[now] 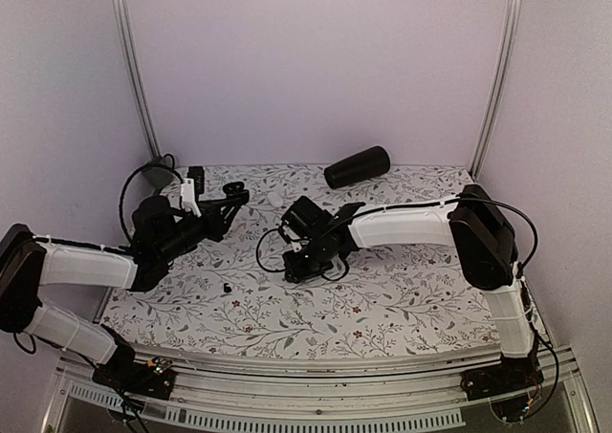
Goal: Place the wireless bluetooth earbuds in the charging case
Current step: Pick up the left earbud from the center of the board.
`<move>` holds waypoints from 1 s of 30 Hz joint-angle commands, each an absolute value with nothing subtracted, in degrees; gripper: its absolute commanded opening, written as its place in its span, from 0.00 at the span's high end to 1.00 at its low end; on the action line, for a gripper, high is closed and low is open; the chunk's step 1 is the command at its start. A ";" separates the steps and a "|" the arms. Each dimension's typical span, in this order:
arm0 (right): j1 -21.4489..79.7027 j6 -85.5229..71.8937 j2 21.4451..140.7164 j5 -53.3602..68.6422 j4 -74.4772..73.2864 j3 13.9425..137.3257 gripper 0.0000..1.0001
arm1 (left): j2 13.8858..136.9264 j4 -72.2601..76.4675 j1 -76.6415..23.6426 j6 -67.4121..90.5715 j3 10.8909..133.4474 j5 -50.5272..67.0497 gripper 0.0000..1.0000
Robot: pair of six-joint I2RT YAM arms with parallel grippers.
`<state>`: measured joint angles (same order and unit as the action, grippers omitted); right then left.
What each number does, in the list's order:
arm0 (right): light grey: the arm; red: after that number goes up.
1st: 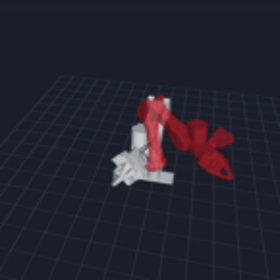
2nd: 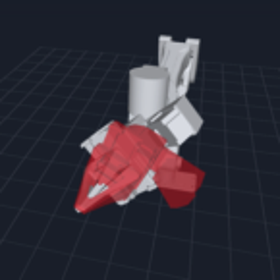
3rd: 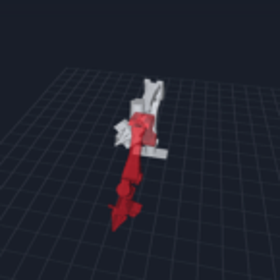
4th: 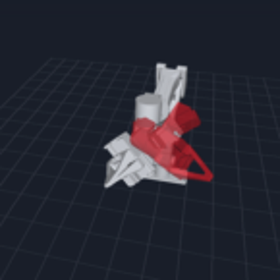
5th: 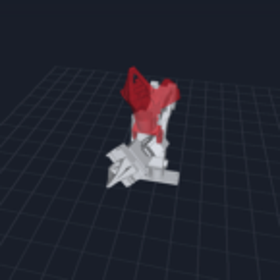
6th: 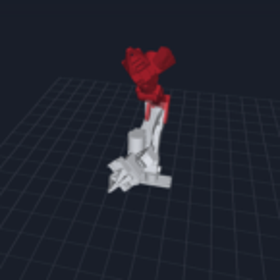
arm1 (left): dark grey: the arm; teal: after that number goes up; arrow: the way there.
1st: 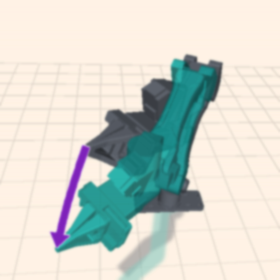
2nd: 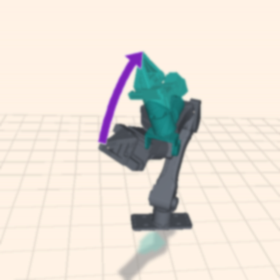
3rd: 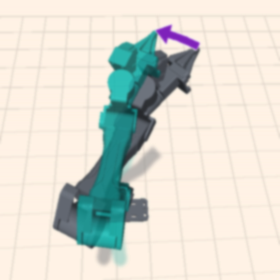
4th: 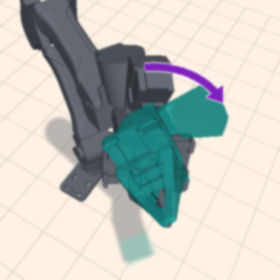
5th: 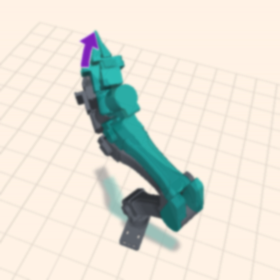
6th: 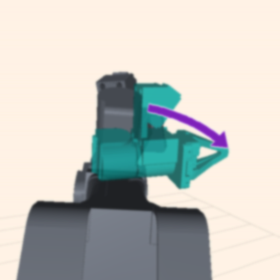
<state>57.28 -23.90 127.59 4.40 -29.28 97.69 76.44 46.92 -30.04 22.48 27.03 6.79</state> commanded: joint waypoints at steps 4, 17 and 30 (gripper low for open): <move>57.70 -29.53 130.37 4.06 -31.97 100.04 0.69 | 74.77 46.80 -28.01 24.01 25.48 7.07 1.00; 57.79 -31.99 132.30 5.45 -31.99 101.82 0.66 | 75.07 48.58 -26.82 24.95 24.52 8.59 1.00; 57.49 -30.26 136.52 2.36 -35.25 105.82 0.69 | 75.98 49.49 -26.13 25.40 24.87 9.76 1.00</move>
<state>57.47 -31.16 133.67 4.69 -32.84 104.60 75.68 47.66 -27.14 25.17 25.06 8.67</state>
